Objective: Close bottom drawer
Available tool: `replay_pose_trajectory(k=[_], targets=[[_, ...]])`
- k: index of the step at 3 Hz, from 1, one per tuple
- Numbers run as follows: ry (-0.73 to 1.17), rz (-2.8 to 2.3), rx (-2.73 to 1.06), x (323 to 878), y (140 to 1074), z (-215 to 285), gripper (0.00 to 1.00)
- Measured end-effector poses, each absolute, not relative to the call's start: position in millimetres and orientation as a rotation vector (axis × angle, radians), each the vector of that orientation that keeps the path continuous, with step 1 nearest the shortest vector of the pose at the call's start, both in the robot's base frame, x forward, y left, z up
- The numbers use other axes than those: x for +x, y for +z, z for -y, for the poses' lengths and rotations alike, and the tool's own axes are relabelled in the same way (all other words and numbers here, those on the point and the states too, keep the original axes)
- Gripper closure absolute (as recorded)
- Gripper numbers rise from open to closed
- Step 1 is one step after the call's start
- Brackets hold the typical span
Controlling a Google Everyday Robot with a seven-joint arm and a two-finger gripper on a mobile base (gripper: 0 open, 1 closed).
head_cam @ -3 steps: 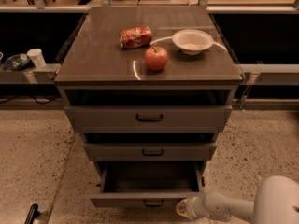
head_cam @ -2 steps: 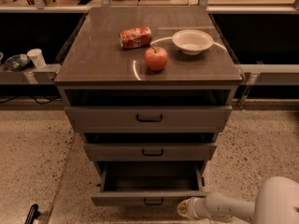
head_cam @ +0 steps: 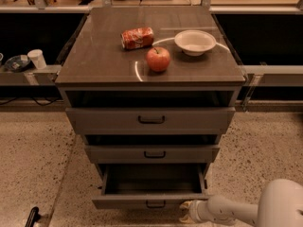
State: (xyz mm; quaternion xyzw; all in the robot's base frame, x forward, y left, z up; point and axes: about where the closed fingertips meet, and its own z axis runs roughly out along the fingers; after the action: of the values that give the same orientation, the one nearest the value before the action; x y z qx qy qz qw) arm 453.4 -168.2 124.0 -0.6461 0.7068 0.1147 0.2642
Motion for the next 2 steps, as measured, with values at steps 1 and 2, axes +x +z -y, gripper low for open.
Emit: replay_pose_trajectory(k=[1,2], targets=[[0.31,-1.91,-1.746,453.4,123.9,168.2,0.01],[0.31,-1.91,-1.746,453.4,123.9,168.2,0.0]])
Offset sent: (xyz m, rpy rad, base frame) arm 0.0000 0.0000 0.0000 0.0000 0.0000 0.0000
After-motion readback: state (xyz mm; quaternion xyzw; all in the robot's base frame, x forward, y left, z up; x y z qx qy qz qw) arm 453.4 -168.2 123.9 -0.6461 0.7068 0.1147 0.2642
